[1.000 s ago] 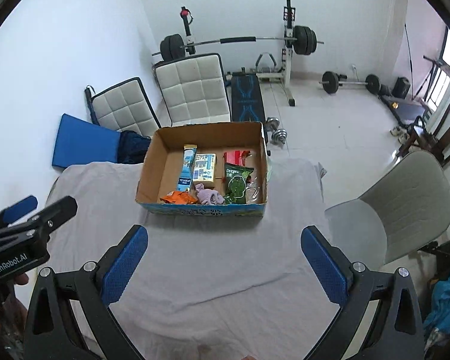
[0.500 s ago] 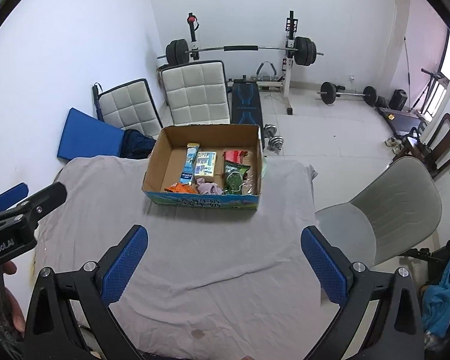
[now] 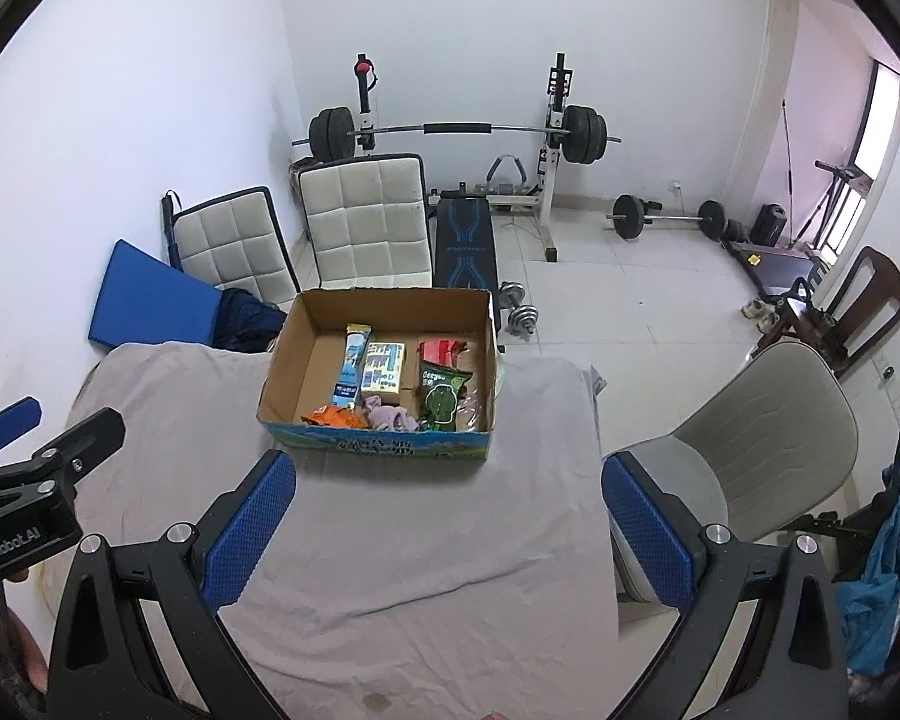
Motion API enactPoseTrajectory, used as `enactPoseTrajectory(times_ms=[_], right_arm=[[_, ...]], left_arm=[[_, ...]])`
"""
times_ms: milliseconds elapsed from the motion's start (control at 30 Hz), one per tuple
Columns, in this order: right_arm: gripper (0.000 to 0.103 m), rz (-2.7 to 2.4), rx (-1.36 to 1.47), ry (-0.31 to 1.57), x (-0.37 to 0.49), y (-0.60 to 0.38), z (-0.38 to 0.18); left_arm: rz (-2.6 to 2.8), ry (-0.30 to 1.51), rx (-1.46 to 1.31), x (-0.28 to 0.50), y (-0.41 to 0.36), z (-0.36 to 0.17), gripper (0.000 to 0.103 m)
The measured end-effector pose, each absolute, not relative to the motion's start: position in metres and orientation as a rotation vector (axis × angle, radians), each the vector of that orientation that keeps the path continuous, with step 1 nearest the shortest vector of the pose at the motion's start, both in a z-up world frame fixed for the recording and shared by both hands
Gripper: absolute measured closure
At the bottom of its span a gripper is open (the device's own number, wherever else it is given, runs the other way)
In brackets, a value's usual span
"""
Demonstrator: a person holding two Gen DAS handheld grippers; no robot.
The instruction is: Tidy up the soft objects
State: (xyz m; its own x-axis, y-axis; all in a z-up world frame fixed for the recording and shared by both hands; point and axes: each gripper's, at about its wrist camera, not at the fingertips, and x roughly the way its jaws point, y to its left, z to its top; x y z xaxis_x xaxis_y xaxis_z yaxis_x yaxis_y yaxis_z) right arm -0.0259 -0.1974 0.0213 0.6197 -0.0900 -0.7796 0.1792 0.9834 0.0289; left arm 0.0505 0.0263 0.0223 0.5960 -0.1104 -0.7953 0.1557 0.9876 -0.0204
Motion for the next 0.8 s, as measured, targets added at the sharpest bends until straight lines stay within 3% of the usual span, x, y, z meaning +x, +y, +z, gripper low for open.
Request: enactPoseTrajectory(times_ms=[800], right_arm=[[0.0, -0.166, 0.117, 0.859, -0.02, -0.199, 0.033]], left_arm=[[-0.145, 0.904, 0.051, 0.065, 0.018, 0.028, 0.0]])
